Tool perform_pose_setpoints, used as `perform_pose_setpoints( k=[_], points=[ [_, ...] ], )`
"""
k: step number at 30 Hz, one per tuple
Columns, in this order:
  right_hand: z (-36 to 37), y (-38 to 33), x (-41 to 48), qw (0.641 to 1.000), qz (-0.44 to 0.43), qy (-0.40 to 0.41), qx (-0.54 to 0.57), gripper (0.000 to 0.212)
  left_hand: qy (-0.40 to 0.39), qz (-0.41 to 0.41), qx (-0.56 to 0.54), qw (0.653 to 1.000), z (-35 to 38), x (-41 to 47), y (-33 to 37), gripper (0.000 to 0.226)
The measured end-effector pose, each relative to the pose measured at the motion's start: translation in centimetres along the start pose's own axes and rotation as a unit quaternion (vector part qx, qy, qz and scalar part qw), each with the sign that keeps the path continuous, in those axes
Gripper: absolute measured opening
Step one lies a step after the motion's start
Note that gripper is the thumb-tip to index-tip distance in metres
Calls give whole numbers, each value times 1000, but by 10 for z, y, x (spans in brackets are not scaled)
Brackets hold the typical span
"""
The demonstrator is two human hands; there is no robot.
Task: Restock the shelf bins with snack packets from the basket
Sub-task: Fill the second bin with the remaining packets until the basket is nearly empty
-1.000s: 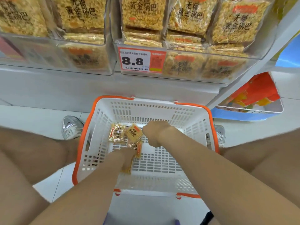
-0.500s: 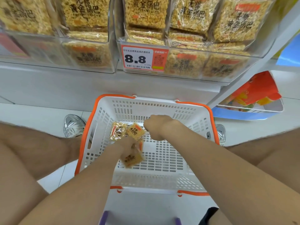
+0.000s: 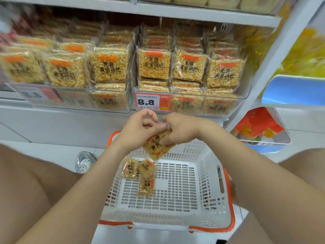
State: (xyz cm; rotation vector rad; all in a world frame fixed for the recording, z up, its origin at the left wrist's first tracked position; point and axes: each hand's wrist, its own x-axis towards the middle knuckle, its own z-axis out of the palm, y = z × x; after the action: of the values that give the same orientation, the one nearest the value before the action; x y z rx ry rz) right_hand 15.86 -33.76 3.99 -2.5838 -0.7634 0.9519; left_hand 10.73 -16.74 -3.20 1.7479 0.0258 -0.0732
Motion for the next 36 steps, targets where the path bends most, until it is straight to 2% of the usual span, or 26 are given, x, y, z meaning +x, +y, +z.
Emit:
perform_pose_setpoints(
  k=[2,5,9,13,15,19,22,24,26,28,33,36],
  points=[
    [-12,-7,-17,998,-12,41,49,38,29,42,12,999,-5,-3,21,38],
    [-29,-16,-35,992,-15,58,112,30,42,99,56,993,-9,-5,53,27],
    [-50,-26,-50,985,-10,109,131,29,31,165,144,975,-15,0,93,16],
    [-74,-34,-56,976,-7,179,120,23,43,217,250,942,-29,9,127,6],
    [-87,-36,-54,967,-3,231,110,25,29,222,322,920,-41,13,140,24],
    [-106,-34,-40,933,-46,328,141,40,-3,214,485,848,-64,23,162,78],
    [-108,-27,-28,916,-69,363,154,33,31,202,563,801,-73,34,167,81],
    [-102,-18,-19,901,-67,393,172,32,71,185,559,805,-74,39,161,75],
    [-95,-12,-11,887,-56,405,214,33,97,151,519,836,-73,42,154,76],
    [-93,-10,-6,882,-44,409,230,33,104,127,497,852,-71,43,153,81],
    [-88,-13,8,870,-11,444,214,31,100,130,497,852,-62,44,148,89],
    [-80,-18,17,845,-23,489,215,36,103,155,514,837,-59,43,144,81]
  ],
)
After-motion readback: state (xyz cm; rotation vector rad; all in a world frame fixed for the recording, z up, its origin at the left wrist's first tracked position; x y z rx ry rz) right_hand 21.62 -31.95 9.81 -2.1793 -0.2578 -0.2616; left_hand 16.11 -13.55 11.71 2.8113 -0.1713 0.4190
